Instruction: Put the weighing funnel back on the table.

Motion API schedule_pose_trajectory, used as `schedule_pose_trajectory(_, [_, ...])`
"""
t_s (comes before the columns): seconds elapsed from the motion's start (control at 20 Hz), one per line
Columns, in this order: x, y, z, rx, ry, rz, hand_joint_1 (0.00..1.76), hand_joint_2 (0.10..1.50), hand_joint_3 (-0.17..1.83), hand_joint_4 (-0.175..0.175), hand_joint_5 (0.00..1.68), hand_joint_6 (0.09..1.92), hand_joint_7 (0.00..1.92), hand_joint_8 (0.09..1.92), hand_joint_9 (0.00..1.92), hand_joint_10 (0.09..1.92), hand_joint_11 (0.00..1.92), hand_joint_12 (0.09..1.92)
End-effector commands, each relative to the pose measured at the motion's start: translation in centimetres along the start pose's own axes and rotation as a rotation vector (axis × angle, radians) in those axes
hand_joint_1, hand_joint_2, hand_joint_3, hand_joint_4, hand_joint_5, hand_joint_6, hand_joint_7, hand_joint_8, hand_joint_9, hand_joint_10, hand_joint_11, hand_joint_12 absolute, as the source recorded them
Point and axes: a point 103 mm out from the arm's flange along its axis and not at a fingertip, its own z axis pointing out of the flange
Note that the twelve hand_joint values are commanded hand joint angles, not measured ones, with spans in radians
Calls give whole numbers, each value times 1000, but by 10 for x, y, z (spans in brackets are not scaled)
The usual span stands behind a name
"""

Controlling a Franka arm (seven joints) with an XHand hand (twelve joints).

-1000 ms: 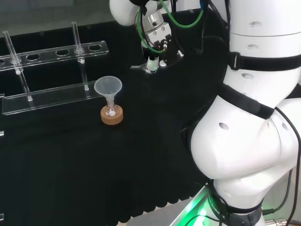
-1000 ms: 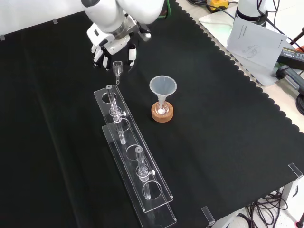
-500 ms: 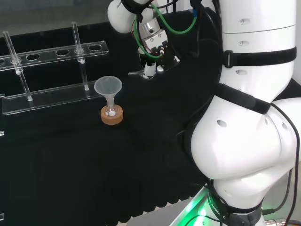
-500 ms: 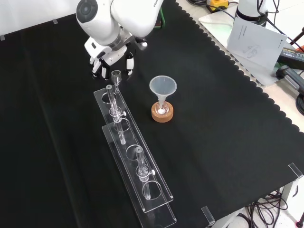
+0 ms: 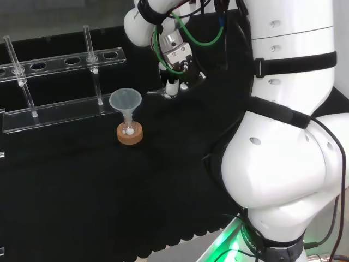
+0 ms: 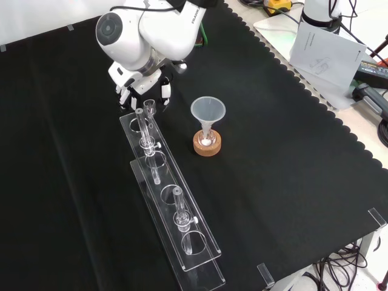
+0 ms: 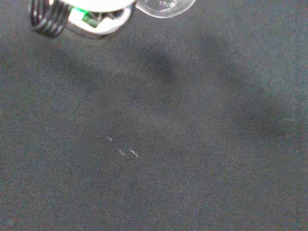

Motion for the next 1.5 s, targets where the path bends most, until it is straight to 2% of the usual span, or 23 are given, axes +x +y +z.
schedule_pose_trajectory(0.05, [2,6,4,1,4,-9,1104,728,548,175,1231,704,462,670,745,477,599,1167])
schedule_pose_trajectory(0.5, [6,23,12,12,11,-19,1103,728,547,175,1230,705,463,670,746,477,602,1167])
schedule_pose_trajectory(1.5, [6,27,15,19,6,-23,1103,730,544,175,1229,706,467,672,751,479,605,1165])
